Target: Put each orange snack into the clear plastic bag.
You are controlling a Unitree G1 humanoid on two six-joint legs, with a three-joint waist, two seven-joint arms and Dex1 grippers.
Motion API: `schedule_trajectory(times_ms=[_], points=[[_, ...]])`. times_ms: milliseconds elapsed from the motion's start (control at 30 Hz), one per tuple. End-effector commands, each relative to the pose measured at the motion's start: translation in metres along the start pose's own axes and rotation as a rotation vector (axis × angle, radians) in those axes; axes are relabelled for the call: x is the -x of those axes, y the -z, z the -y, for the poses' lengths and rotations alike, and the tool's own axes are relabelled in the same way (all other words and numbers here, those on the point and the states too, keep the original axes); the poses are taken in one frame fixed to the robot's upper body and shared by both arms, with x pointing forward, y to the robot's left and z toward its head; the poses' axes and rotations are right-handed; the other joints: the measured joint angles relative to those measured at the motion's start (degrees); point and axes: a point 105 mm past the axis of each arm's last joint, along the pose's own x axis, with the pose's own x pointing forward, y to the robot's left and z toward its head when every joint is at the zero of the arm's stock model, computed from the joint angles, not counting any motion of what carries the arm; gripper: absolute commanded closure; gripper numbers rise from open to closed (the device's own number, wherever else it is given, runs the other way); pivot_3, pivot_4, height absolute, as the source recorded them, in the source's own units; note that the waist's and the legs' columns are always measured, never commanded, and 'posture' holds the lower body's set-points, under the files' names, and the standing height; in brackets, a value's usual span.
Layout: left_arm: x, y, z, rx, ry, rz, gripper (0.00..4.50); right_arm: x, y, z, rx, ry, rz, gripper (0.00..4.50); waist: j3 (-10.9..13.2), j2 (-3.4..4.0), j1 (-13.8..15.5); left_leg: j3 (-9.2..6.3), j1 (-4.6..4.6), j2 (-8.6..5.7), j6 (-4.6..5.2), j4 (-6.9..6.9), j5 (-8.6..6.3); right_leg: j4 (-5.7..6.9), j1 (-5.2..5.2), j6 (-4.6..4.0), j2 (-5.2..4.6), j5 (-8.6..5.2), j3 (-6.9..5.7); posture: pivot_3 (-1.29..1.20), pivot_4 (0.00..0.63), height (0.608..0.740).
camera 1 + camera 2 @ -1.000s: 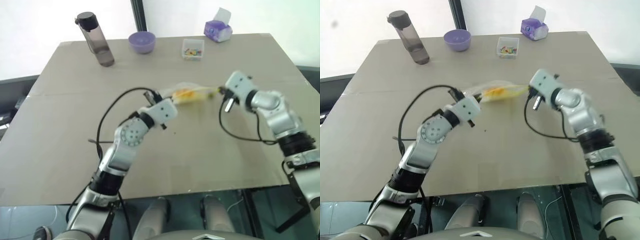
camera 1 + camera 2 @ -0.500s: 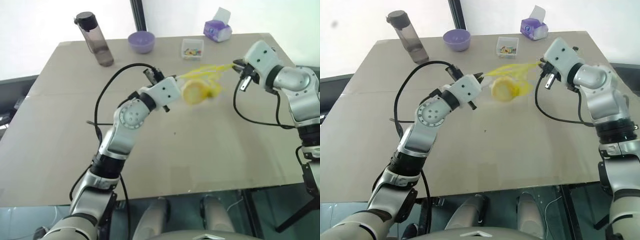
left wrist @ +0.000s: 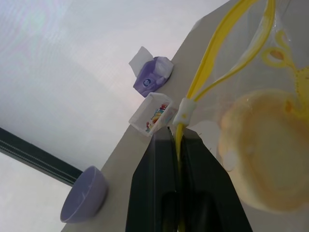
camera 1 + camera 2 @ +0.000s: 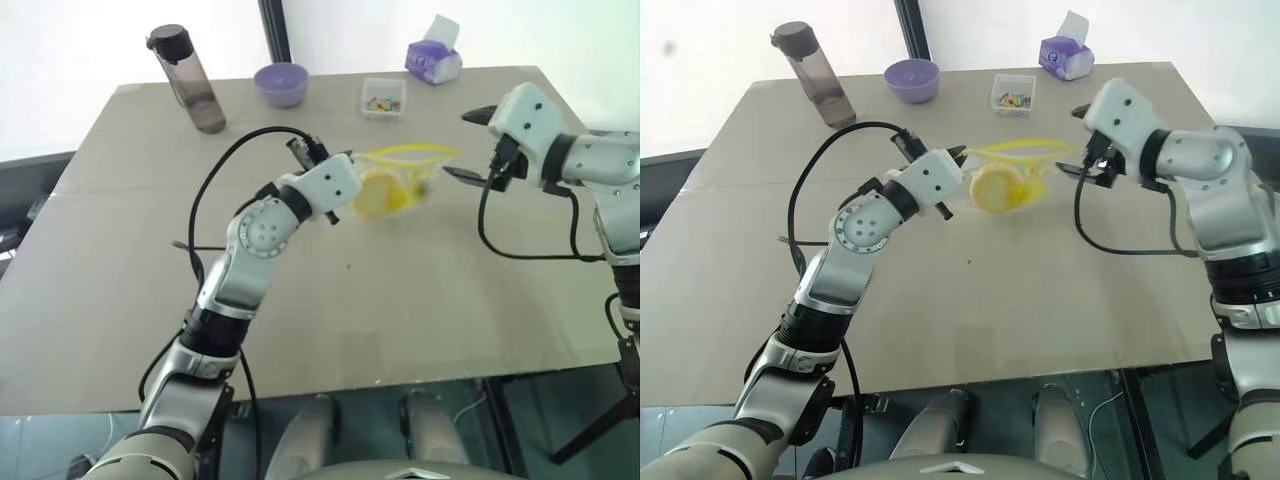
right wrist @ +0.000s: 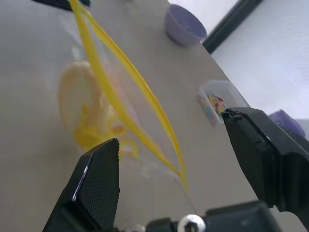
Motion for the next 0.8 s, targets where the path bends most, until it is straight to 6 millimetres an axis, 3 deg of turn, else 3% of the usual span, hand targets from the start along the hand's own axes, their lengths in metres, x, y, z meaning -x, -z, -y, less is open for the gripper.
schedule_trajectory(times_ms=[33, 300, 800], points=[[0.0, -0.019, -0.016, -0.07, -0.014, 0.063, 4.5, -0.012, -0.031, 0.0, 0.046, -0.002, 0.115, 0.64, 0.0, 0.0, 0.0, 0.01, 0.0, -0.01, 0.0, 0.02, 0.0, 0.01, 0.0, 0.0, -0.01, 0.0, 0.01, 0.0, 0.15, 0.74], [0.001, -0.025, -0.005, -0.078, 0.088, 0.082, 4.5, -0.043, -0.061, -0.015, 0.125, -0.033, 0.258, 0.64, 0.0, 0.0, 0.0, -0.04, -0.01, -0.02, 0.0, 0.02, 0.0, 0.0, -0.01, 0.0, -0.01, 0.0, -0.02, 0.0, 0.15, 0.74], [0.002, -0.021, -0.004, -0.094, 0.127, 0.06, 4.5, -0.06, -0.058, -0.026, 0.25, -0.084, 0.278, 0.64, 0.0, 0.0, -0.1, -0.05, -0.01, -0.02, 0.0, 0.02, 0.0, 0.02, -0.01, 0.0, 0.0, 0.0, -0.02, 0.0, 0.15, 0.74]])
